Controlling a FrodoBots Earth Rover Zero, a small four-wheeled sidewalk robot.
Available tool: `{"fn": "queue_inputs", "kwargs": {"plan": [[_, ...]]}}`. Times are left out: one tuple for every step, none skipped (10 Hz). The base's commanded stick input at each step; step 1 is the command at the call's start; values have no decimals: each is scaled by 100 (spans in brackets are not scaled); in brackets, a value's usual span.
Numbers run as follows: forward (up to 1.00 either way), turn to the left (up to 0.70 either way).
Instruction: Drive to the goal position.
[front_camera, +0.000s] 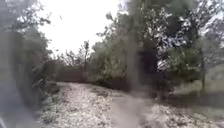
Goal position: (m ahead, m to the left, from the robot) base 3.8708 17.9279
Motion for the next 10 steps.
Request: {"fn": "queue_inputs", "kwargs": {"plan": [[59, 15], [59, 15], [59, 15], [59, 15], [59, 15], [59, 8], [59, 2], [59, 1], [59, 1], [59, 1]]}}
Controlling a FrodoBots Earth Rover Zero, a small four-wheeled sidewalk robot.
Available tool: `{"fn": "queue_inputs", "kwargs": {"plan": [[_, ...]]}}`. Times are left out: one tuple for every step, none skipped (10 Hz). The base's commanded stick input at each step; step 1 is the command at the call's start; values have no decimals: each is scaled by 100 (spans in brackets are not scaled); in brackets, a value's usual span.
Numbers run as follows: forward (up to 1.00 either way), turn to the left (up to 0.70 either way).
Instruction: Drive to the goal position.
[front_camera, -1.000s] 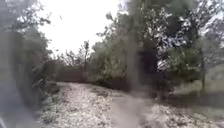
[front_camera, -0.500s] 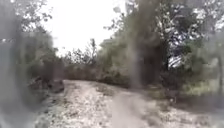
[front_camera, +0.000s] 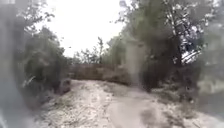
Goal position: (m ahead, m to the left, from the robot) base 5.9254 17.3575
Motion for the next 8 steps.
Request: {"fn": "queue_inputs", "kwargs": {"plan": [[59, 1], [59, 1], [59, 1], [59, 1], [59, 1], [59, 1], [59, 1], [59, 1]]}}
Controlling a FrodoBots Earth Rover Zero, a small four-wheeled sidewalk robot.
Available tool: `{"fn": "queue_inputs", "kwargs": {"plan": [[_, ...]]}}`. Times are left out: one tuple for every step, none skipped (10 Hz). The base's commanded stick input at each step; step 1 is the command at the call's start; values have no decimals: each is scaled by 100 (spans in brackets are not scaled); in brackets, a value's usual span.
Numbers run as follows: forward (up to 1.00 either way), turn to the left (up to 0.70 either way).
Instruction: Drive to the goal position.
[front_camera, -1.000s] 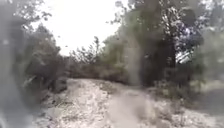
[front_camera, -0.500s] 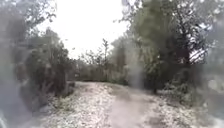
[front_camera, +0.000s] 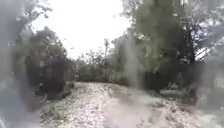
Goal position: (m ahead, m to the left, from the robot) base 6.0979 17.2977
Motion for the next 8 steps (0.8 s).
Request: {"fn": "queue_inputs", "kwargs": {"plan": [[59, 1], [59, 1], [59, 1], [59, 1], [59, 1], [59, 1], [59, 1], [59, 2]]}}
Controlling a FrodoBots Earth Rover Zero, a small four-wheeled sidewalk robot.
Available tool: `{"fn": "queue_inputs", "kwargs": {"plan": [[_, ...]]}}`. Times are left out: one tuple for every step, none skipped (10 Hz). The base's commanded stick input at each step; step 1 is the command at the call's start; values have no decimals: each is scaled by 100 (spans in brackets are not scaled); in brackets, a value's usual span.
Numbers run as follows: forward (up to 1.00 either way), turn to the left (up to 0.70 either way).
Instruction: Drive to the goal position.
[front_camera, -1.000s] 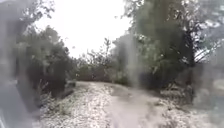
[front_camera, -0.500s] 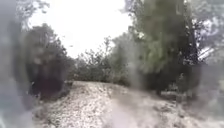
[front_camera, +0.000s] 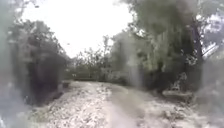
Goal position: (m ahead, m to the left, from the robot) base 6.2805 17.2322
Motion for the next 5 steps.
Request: {"fn": "queue_inputs", "kwargs": {"plan": [[59, 11], [59, 15], [59, 15], [59, 15], [59, 15]]}}
